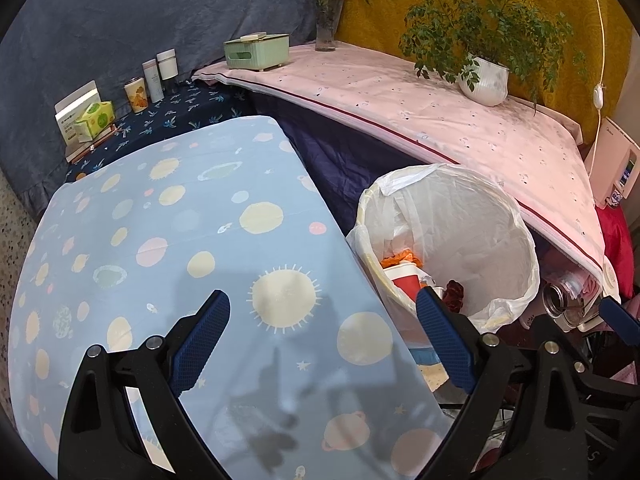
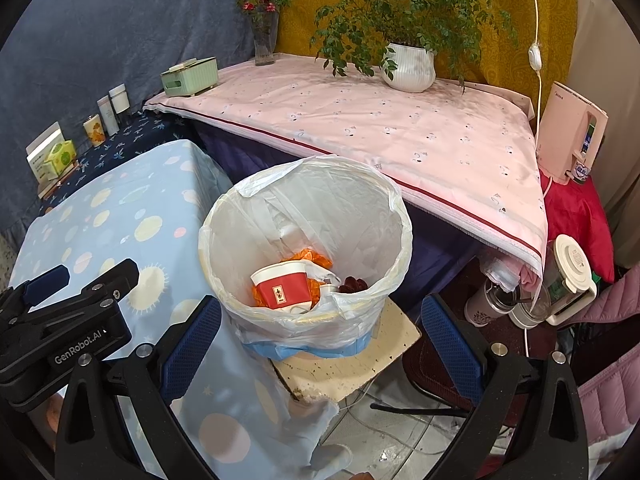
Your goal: Collect trash
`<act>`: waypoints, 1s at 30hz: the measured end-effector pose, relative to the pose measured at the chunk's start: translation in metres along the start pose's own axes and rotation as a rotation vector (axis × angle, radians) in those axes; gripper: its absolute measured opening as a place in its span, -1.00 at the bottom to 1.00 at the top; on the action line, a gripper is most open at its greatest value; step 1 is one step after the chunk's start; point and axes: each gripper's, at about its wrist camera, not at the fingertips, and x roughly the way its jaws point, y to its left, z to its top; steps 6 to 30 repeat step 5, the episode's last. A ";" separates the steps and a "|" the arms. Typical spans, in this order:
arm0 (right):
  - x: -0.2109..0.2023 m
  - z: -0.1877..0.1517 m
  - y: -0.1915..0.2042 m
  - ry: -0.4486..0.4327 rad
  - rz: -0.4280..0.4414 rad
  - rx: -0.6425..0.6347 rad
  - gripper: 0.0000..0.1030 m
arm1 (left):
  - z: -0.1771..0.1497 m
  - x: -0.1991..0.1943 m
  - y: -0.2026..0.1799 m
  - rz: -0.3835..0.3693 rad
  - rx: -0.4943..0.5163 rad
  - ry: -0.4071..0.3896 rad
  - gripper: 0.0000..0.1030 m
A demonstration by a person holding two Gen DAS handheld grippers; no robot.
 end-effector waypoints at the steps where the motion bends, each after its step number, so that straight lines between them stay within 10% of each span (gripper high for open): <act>1: 0.001 -0.001 -0.001 0.001 0.000 0.001 0.88 | 0.000 0.001 0.000 -0.003 -0.003 0.000 0.74; 30: 0.002 -0.002 -0.002 0.002 -0.002 0.001 0.88 | -0.001 0.002 0.001 -0.011 0.009 0.004 0.74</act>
